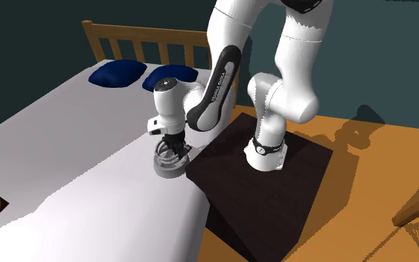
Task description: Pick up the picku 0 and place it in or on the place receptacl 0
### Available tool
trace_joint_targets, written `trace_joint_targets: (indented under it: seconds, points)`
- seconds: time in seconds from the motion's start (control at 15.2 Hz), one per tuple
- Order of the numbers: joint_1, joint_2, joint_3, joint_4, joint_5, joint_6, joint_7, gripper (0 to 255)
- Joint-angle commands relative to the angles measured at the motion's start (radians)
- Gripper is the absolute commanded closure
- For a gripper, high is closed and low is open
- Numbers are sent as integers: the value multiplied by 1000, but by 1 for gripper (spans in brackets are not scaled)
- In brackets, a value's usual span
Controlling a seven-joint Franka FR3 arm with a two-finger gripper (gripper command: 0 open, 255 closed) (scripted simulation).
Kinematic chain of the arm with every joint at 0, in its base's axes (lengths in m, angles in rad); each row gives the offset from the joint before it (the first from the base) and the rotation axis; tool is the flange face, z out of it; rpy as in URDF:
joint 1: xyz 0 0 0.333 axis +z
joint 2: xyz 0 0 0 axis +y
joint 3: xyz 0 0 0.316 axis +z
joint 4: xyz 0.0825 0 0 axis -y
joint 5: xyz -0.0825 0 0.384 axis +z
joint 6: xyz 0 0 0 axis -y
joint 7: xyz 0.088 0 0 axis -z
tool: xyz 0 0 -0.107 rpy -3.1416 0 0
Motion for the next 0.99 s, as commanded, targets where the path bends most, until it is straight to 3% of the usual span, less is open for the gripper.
trace_joint_targets:
  seconds: [0.0, 0.2, 0.46, 0.73, 0.92]
  points:
    - [-24, 15, -43, 22, 13, -3, -83, 255]
    - [-18, 71, -68, 34, 75, 36, -156, 255]
    - [-2, 161, -54, 35, 206, 111, -246, 255]
    - [-28, 252, 10, 44, 373, 176, -364, 255]
    - [-84, 314, 93, 56, 486, 219, -444, 255]
